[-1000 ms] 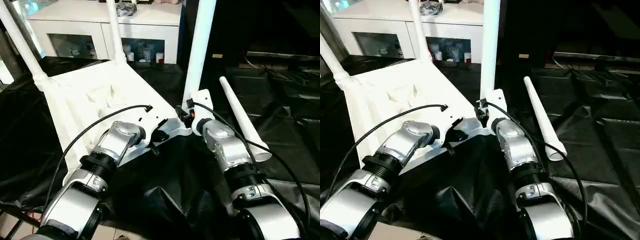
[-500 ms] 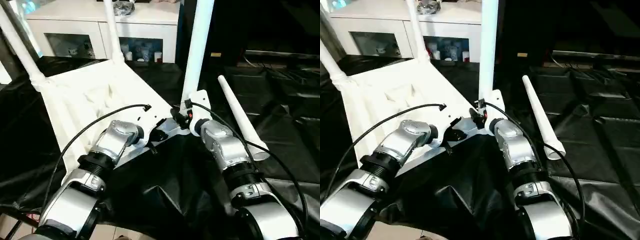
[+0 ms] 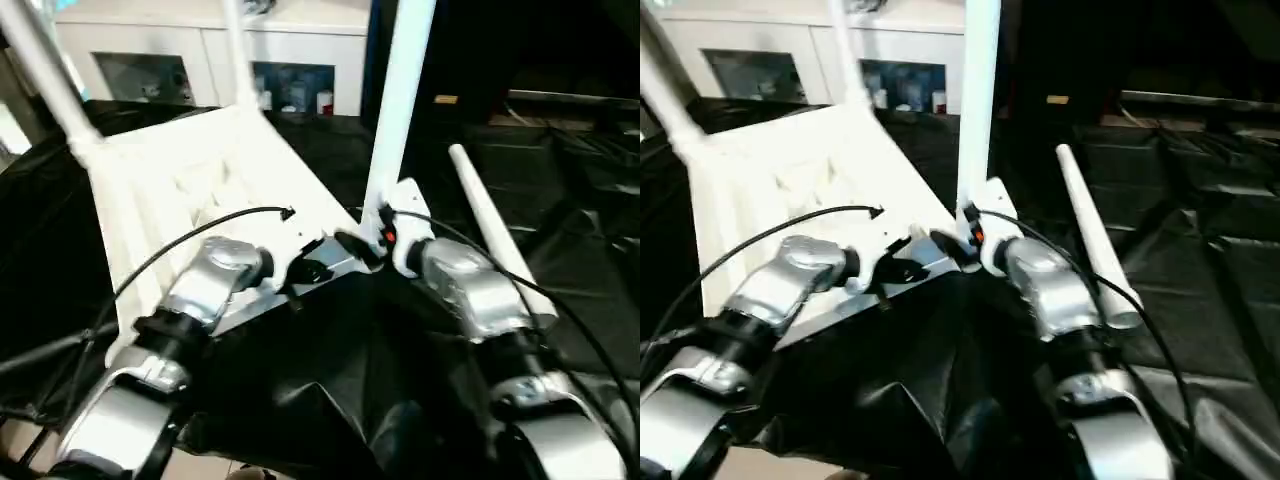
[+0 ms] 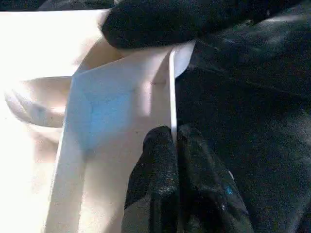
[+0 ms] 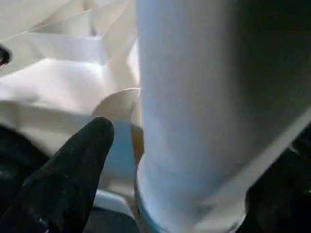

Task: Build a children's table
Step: Insert table leg to table base

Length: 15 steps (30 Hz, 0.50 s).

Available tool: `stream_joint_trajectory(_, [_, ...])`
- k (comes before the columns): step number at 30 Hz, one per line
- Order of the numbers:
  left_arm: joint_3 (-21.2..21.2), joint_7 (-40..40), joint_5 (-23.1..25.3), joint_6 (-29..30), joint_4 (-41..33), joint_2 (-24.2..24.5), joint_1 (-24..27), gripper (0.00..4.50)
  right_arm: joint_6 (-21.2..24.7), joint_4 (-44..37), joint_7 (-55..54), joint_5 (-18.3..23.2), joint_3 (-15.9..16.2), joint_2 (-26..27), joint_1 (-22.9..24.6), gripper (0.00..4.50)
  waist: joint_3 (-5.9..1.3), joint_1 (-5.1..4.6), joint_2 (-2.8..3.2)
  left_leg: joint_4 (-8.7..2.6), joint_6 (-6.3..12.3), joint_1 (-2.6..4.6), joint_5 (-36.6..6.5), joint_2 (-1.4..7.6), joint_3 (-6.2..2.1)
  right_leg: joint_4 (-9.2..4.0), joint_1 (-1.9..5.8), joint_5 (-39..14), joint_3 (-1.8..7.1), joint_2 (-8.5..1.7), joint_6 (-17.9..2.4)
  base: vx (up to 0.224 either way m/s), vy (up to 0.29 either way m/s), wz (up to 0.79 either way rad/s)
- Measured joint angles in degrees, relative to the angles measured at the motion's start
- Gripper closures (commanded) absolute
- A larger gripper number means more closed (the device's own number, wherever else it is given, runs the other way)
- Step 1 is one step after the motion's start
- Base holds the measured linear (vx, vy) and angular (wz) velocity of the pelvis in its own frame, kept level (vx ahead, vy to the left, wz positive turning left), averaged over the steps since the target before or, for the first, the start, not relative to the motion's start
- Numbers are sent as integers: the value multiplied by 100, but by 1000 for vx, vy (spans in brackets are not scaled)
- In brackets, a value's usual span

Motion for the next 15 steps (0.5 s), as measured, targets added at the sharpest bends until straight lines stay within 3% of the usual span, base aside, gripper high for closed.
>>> stream_joint_trajectory(15, [-88,-1121,-218,-381,-586,627,348,450,123,-1142,1576,425,345,-910,612,36,5,214,9,31,0,-19,2,7,-1,19,-4,1,0,0,0,0,0,0])
